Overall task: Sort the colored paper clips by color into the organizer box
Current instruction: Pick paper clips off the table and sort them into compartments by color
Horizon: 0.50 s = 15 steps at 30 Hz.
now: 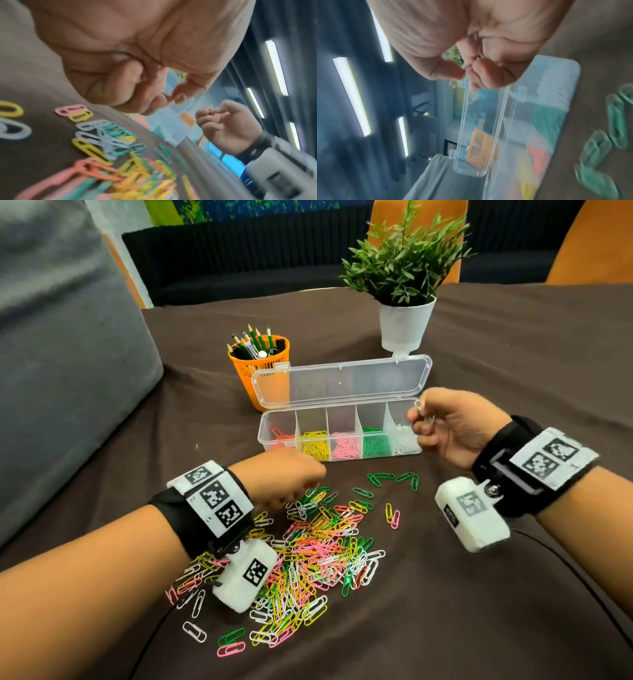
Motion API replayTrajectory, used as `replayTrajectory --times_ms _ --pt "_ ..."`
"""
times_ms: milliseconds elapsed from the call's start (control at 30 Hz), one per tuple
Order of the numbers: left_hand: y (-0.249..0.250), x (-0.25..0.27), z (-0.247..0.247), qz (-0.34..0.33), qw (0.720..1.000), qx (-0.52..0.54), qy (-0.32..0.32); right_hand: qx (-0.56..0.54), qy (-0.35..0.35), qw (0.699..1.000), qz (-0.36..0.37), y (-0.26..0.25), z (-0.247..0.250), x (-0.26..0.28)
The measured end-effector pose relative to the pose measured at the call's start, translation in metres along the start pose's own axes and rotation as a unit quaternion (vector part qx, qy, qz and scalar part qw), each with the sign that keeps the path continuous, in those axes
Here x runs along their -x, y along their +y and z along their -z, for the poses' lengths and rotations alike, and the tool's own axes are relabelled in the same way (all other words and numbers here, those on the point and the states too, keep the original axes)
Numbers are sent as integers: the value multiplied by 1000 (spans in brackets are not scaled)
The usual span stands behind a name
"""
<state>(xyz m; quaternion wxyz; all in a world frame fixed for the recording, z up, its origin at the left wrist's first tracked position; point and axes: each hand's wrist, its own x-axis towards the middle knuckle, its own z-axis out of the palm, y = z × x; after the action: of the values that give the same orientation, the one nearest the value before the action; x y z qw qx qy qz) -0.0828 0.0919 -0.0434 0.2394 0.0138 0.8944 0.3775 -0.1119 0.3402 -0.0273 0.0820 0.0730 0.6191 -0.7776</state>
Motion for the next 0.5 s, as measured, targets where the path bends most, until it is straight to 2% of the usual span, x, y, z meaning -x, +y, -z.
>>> replayTrajectory --times_ms 33,100,200,300,500 --pt "5 0 1 17 993 114 -8 -8 41 998 50 -5 1 -5" --pt "15 -3 4 41 952 302 -30 -25 103 989 108 -13 0 -13" --pt "34 -13 8 44 884 462 -56 -77 127 985 87 -20 -4 -27" --pt "58 -26 5 29 837 542 -68 -63 139 986 63 -20 -9 -40" --pt "97 -62 -18 9 795 605 -37 -28 132 989 65 -13 -9 -53"
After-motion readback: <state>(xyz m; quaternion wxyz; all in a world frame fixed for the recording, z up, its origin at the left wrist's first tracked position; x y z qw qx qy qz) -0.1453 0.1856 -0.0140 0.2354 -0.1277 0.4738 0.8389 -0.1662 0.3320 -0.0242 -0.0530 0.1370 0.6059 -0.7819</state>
